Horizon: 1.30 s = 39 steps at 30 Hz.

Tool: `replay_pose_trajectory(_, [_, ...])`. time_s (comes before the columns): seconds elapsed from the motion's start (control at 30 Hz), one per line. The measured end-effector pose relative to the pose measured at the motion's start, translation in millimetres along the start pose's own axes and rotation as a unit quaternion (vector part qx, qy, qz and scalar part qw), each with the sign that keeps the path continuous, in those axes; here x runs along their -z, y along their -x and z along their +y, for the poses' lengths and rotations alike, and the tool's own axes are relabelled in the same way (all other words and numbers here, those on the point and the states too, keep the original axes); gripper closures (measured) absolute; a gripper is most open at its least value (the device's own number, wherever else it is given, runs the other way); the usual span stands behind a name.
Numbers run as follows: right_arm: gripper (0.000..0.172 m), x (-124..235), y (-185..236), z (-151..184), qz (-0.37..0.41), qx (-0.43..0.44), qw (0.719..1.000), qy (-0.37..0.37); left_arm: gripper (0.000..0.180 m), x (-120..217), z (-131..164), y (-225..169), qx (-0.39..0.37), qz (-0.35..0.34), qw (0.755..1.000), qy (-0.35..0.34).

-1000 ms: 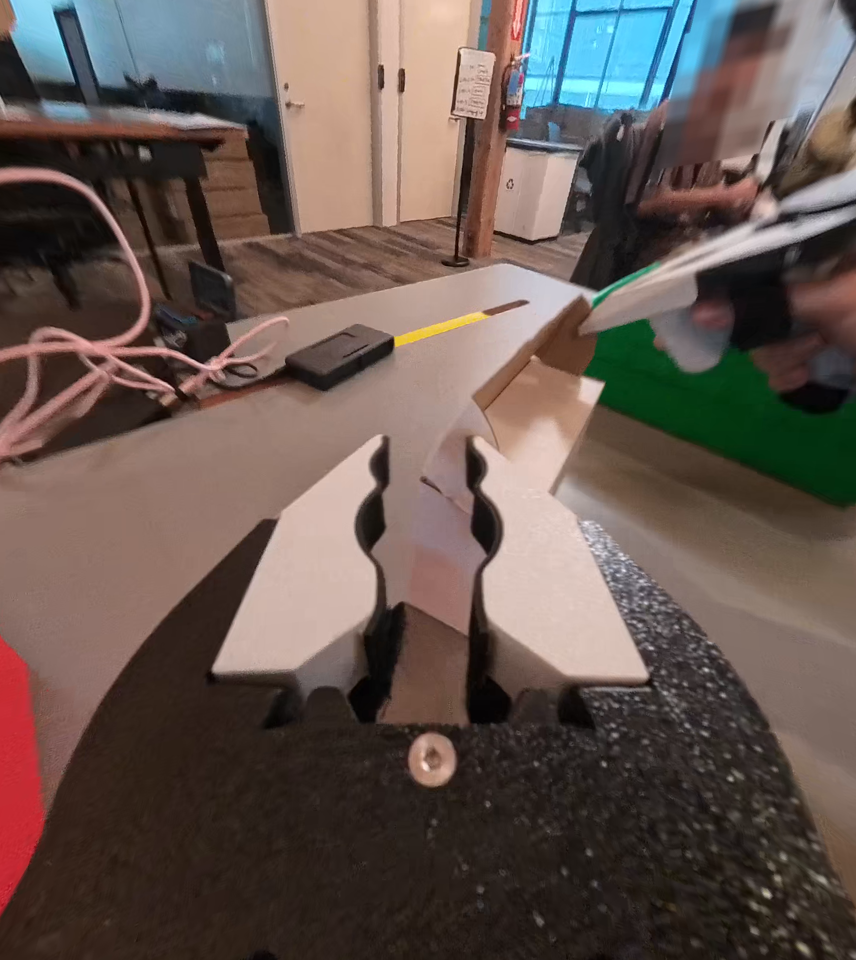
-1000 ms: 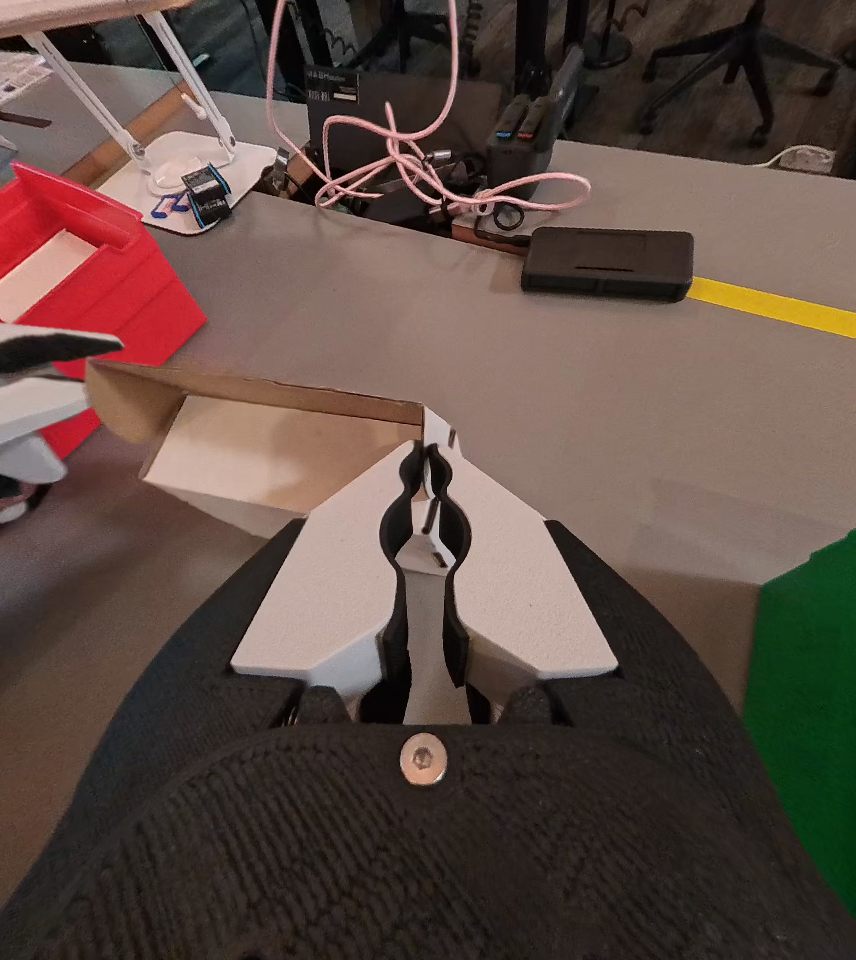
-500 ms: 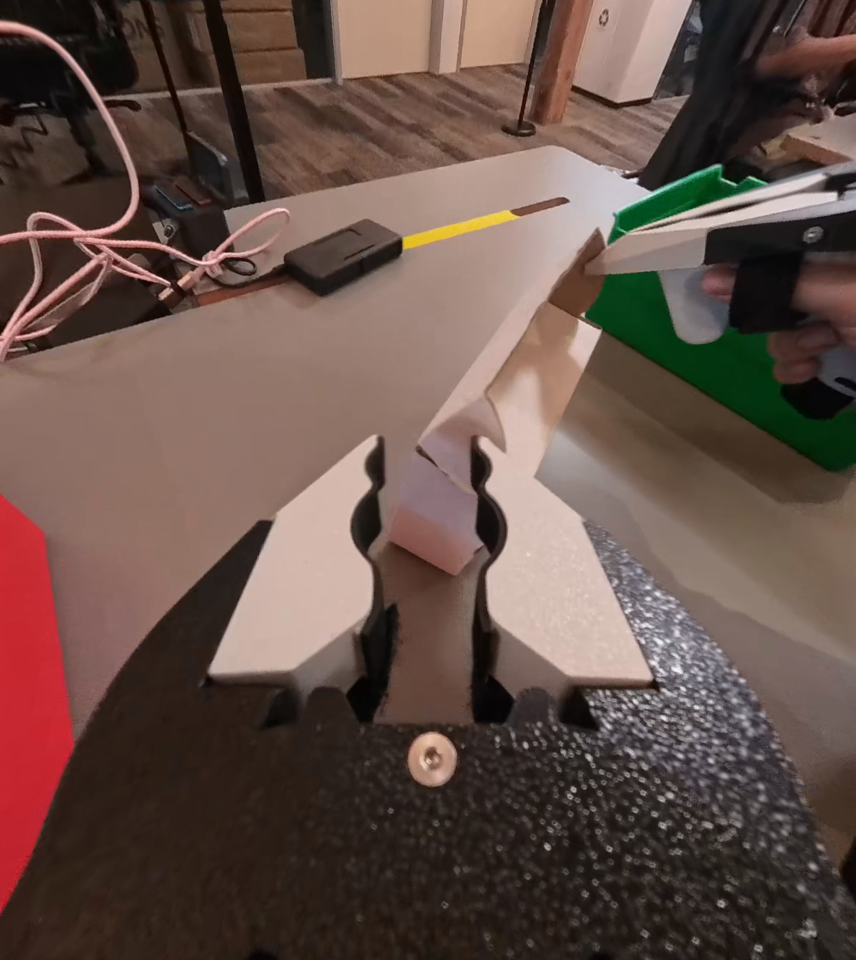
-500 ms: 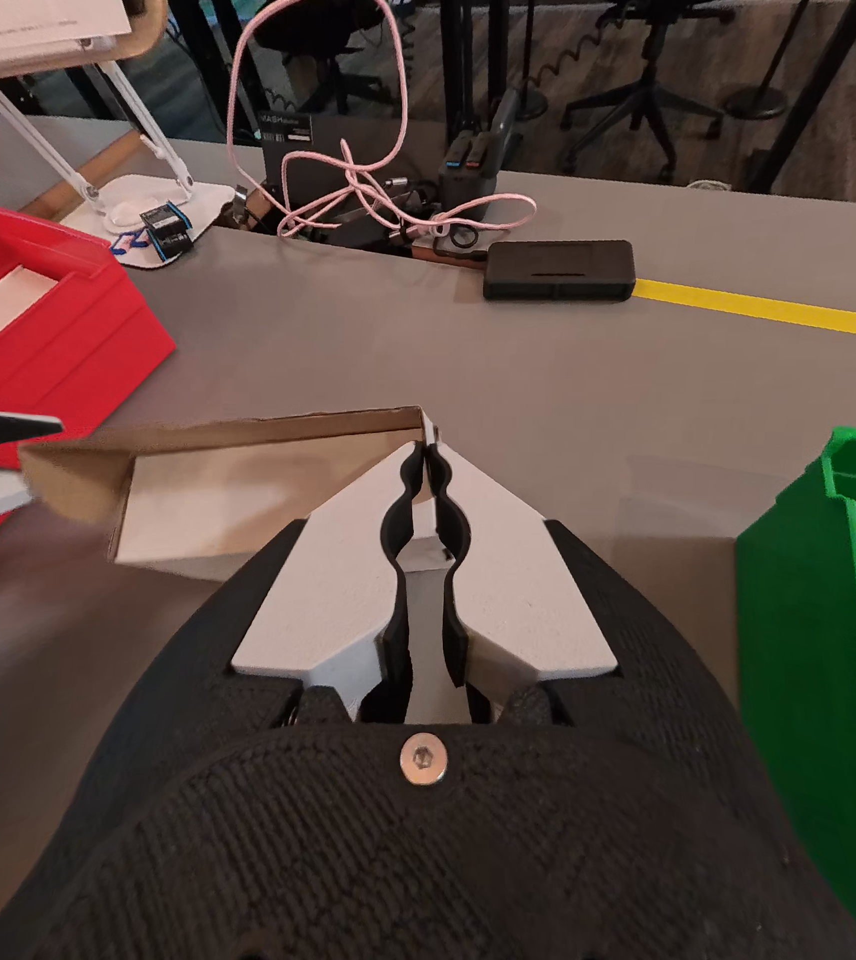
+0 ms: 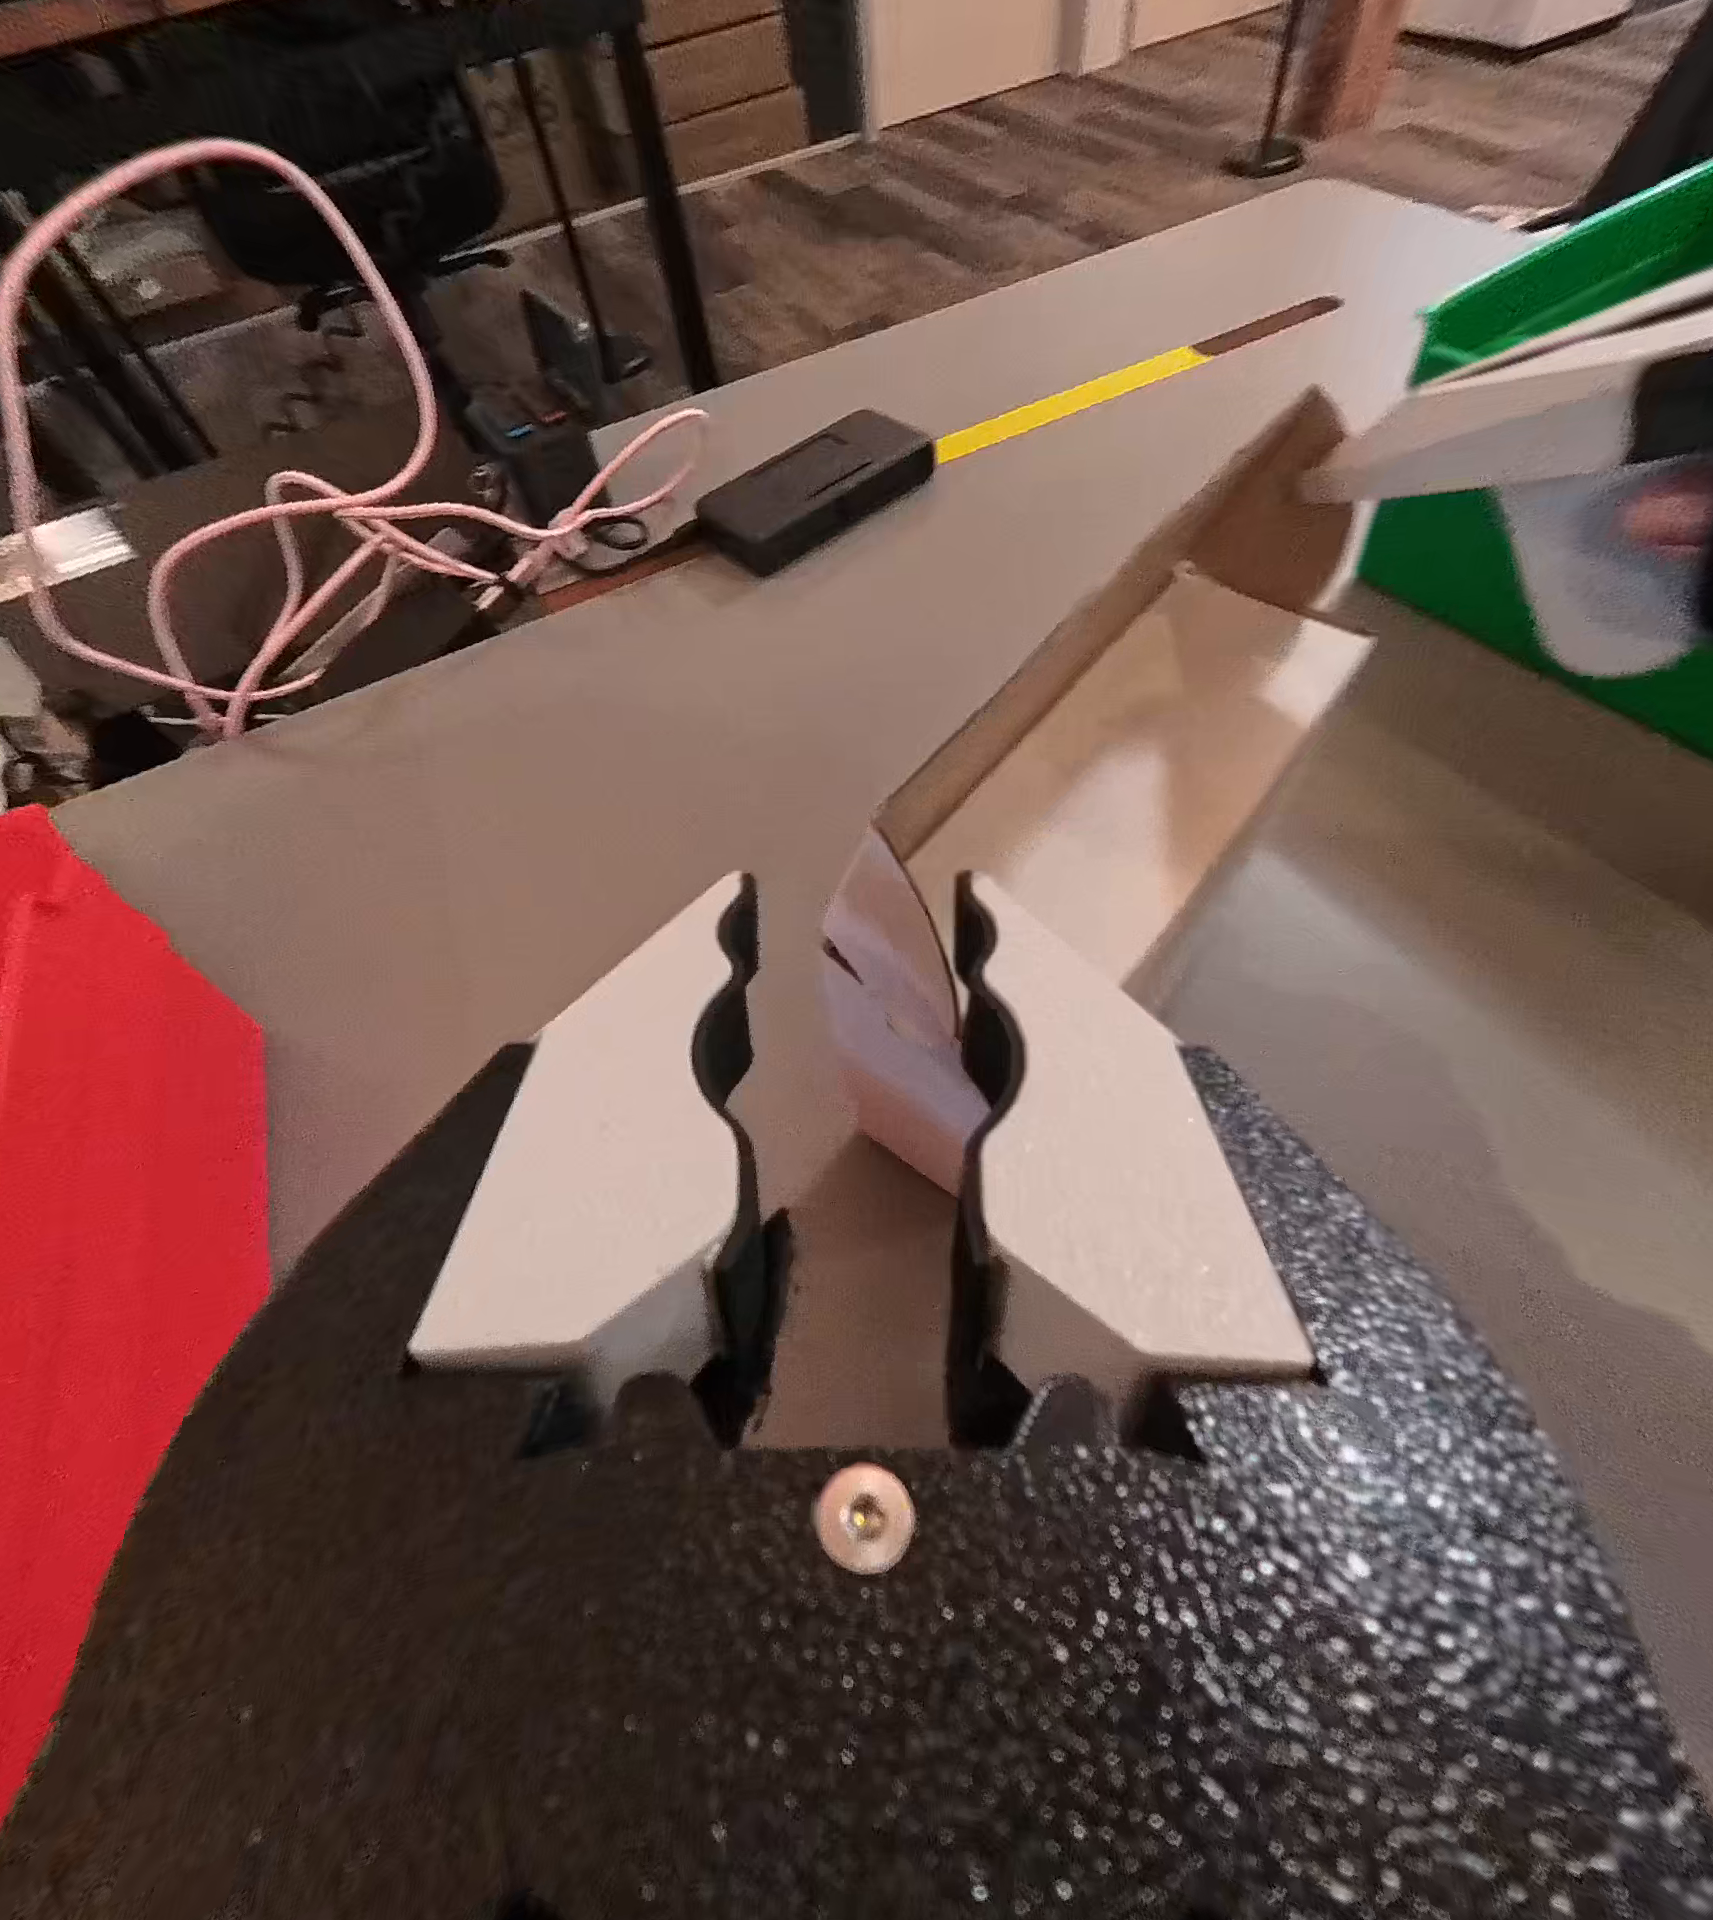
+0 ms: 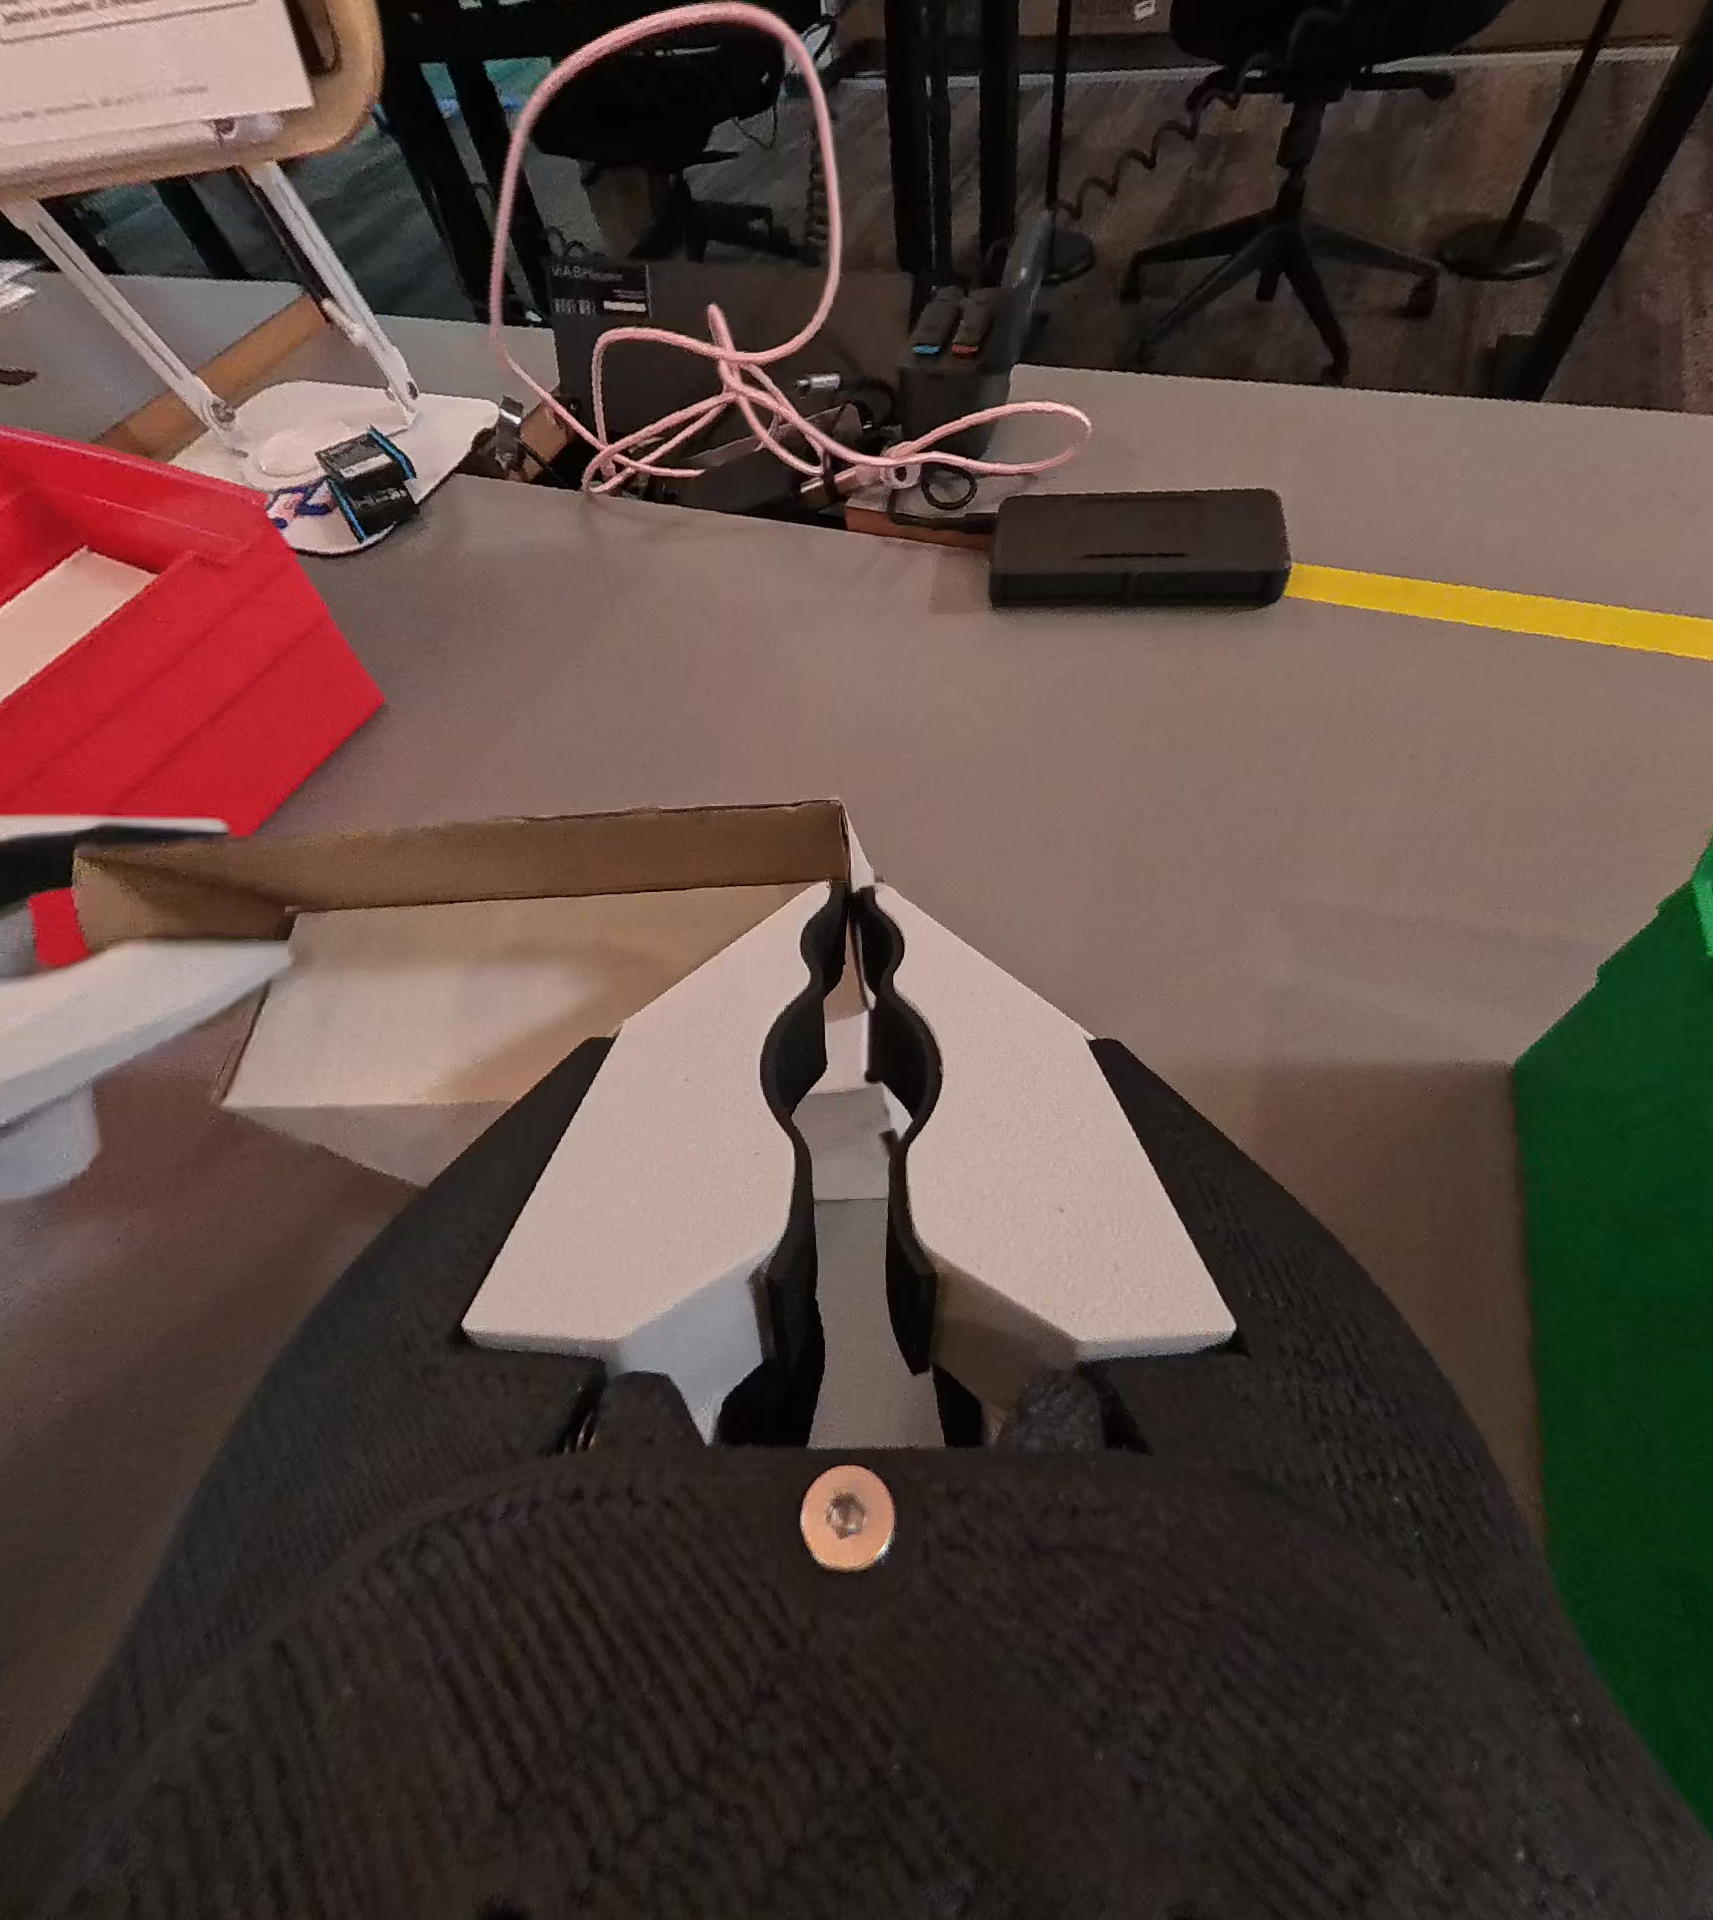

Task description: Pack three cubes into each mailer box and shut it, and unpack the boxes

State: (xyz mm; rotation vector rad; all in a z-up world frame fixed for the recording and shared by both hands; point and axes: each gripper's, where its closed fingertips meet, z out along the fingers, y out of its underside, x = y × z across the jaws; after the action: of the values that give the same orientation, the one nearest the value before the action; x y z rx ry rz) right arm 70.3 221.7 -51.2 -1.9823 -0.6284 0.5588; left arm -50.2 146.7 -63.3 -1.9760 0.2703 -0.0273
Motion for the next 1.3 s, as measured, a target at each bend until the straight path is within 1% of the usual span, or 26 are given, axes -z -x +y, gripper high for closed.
replay_pose_trajectory(0.03, [0.171,2,3,2,-0.003,0.004,1.000,0.001,0.150,-2,1,5,-0.003,-0.012,1.000,0.000])
replay_pose_trajectory(0.1, [0.171,5,11,5,-0.013,0.008,1.000,0.003,0.158,-5,1,13,-0.004,-0.023,1.000,0.000])
replay_pose_trajectory(0.17, [0.171,8,16,7,-0.018,0.011,1.000,0.004,0.168,-7,1,15,-0.001,-0.019,1.000,0.001])
replay_pose_trajectory(0.37, [0.170,12,19,10,-0.017,0.011,1.000,0.006,0.169,-8,1,16,0.001,-0.012,1.000,0.014])
replay_pose_trajectory(0.47, [0.167,14,21,11,-0.017,0.016,1.000,0.013,0.169,-8,-2,15,0.012,-0.003,1.000,0.017])
replay_pose_trajectory(0.57, [0.166,15,21,12,-0.020,0.022,0.999,0.019,0.166,-4,-6,12,0.040,0.018,0.999,0.008])
replay_pose_trajectory(0.7, [0.166,15,22,15,-0.026,0.018,0.999,0.020,0.157,6,-13,19,0.063,0.028,0.998,-0.012])
replay_pose_trajectory(0.77, [0.166,13,23,16,-0.030,0.015,0.999,0.020,0.151,7,-9,16,0.060,0.038,0.997,0.003])
replay_pose_trajectory(0.83, [0.166,13,22,15,-0.027,0.017,0.999,0.017,0.150,5,-3,13,0.046,0.038,0.998,0.022])
replay_pose_trajectory(0.97, [0.170,13,21,14,-0.023,0.019,0.999,0.018,0.177,4,-2,20,0.035,0.010,0.999,0.018])
replay_pose_trajectory(1.13, [0.171,14,23,12,-0.027,0.013,0.999,0.020,0.180,4,-4,20,0.039,0.014,0.998,0.041])
replay_pose_trajectory(1.3, [0.170,14,22,11,-0.012,0.032,0.999,0.035,0.179,4,-12,19,0.041,0.027,0.997,0.067])
